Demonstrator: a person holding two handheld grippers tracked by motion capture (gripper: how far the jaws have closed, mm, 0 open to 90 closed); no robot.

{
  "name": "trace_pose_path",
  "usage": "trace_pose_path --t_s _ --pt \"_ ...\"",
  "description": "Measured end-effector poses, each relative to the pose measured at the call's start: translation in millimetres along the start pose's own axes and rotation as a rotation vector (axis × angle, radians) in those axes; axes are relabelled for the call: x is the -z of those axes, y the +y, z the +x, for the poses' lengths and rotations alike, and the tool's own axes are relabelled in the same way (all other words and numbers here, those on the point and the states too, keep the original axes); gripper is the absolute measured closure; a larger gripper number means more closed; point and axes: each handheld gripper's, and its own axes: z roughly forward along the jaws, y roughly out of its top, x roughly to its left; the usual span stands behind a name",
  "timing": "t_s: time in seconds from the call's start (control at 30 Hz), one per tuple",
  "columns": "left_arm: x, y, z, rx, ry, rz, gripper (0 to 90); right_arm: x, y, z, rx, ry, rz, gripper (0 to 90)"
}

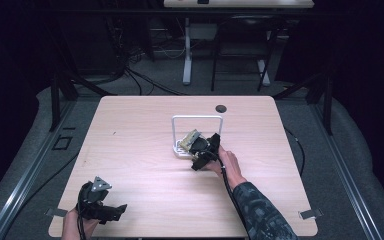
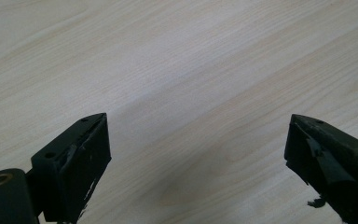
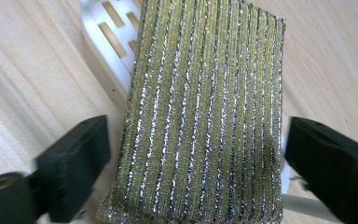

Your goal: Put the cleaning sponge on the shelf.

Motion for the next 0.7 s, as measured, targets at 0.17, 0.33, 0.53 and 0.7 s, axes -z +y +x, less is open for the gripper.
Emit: trace_pose_path --t_s 0.17,0.33,0.53,0.7 --pt "-0.1 0.1 -0.1 -0.003 -0.001 0.001 6.9 6.4 1.6 1.3 -0.006 0.027 -0.02 28.3" --pt "0.1 0.5 0.4 -0.006 -0.007 0.005 6.9 9.4 3.8 1.3 -0.026 0.048 -0.029 37.8" --pt "-0.9 0.9 0.5 -0.003 -0.005 0.003 6.9 9.0 5.7 0.7 -0.031 0.067 -0.03 40.9" --pt "-0.2 1.3 -0.2 -0.004 -0.008 -0.004 6.9 17.0 4.5 -3.9 -0.074 0.088 -0.073 34.0"
